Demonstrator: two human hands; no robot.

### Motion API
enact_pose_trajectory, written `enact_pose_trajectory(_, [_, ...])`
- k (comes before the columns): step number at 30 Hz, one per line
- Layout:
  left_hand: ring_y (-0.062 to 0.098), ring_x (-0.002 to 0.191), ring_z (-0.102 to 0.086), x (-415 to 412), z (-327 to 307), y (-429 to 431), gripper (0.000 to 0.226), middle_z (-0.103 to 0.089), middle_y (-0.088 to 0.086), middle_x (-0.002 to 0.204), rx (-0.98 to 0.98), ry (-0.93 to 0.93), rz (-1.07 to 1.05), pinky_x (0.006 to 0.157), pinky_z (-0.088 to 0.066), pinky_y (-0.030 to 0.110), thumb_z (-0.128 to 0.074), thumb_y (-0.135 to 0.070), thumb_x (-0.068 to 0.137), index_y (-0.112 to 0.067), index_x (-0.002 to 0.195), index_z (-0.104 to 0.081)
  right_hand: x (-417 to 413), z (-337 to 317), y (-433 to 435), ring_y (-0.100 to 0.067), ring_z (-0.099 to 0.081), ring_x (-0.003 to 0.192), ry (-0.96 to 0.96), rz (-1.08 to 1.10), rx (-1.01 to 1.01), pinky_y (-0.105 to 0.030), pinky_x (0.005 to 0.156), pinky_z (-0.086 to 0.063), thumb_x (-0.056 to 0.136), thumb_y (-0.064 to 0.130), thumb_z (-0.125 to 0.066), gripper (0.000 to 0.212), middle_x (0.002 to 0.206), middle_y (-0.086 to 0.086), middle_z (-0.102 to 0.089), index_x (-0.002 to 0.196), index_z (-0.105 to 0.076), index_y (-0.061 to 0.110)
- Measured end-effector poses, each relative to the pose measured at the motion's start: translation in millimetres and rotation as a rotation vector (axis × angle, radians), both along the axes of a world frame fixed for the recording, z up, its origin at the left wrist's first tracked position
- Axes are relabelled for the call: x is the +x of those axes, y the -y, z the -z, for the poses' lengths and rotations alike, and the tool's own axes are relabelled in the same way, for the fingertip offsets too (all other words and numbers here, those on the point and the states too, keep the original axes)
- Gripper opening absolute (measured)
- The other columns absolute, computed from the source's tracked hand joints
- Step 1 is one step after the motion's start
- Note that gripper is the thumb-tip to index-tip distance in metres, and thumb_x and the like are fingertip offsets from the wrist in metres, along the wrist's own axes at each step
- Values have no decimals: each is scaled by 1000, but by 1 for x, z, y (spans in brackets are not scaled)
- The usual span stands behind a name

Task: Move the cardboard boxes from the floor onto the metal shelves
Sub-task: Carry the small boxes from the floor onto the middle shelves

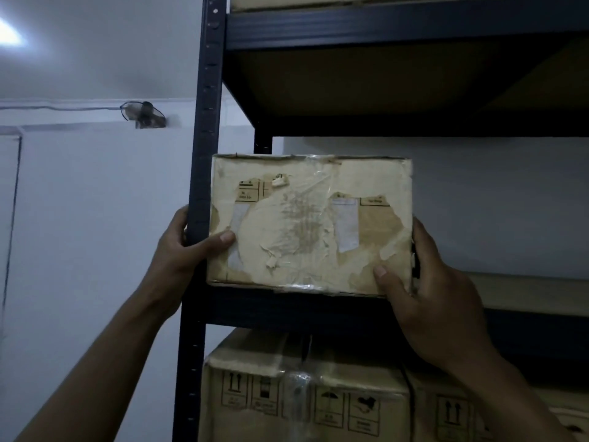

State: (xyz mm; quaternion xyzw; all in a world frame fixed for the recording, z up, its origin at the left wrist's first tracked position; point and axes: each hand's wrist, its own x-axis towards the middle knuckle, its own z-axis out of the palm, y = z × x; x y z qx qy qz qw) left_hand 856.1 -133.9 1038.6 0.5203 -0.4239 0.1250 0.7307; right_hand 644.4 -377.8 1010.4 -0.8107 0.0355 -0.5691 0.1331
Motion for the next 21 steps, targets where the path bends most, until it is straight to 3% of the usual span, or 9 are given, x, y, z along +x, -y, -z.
enact_pose_trajectory(2, [22,97,-73,3,4,3,87,-73,-4,107,-41,2,4,68,-60,28,-84,-47,53,-25,131,-53,0,-1,-2,-13,-68,88,-38,10,-6,-41,72,-58,89,67,-39,71,108,26,-66,154,-16,48])
enact_pose_trajectory(8, [17,94,-74,5,8,6,73,-74,-9,103,-70,17,10,67,-60,25,-83,-46,59,-29,125,-55,-2,-3,-5,-10,-66,92,-81,31,2,-38,76,-56,90,60,-44,67,106,34,-58,151,-19,49])
enact_pose_trajectory(14, [9,95,-72,6,11,6,76,-72,-9,107,-79,41,-48,67,-59,21,-87,-47,66,-28,131,-53,1,1,-8,-22,-67,86,-120,175,8,-40,70,-55,93,63,-37,71,113,9,-70,157,-13,41])
enact_pose_trajectory(17, [2,96,-70,5,13,6,75,-68,-9,113,-60,68,-91,69,-58,18,-79,-48,70,-29,136,-50,4,6,-10,-26,-66,85,-96,239,17,-41,69,-55,97,68,-32,71,115,4,-71,158,-13,38])
enact_pose_trajectory(21, [-3,98,-67,2,18,6,74,-66,-15,115,-87,87,-153,72,-57,16,-78,-53,72,-31,137,-49,5,11,-10,-21,-65,93,-44,238,44,-36,71,-53,94,69,-36,71,121,14,-65,157,-21,39])
